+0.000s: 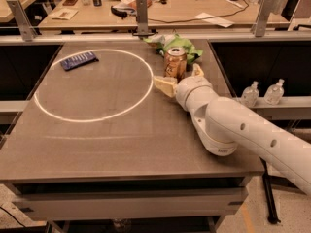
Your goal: Move orange can near green rice chip bag
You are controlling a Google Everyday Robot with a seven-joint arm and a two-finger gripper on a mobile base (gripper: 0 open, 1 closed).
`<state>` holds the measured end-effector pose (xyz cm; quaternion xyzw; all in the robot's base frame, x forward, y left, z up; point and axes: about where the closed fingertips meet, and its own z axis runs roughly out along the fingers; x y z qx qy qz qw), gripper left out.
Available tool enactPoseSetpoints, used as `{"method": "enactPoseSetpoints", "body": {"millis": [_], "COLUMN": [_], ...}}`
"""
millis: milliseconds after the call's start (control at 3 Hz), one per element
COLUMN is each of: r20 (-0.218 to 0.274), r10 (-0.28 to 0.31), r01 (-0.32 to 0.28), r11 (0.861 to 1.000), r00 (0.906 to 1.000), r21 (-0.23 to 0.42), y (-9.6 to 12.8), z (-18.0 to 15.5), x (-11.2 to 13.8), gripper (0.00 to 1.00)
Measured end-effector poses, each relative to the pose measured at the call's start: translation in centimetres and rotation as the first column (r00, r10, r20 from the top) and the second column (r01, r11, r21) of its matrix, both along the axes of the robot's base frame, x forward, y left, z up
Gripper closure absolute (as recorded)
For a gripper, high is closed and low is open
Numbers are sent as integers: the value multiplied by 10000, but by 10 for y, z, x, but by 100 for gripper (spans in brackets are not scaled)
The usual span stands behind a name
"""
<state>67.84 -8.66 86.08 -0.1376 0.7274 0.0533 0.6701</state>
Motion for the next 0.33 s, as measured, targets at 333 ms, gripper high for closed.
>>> {"method": "enactPoseSetpoints", "body": {"millis": [333], "r20": [-15], "r10": [573], "r01": [-573], "r11": [9982], "r00": [9984], "r21": [-155], "y": [7], "z": [19], "x": [-1], "gripper": [0]}}
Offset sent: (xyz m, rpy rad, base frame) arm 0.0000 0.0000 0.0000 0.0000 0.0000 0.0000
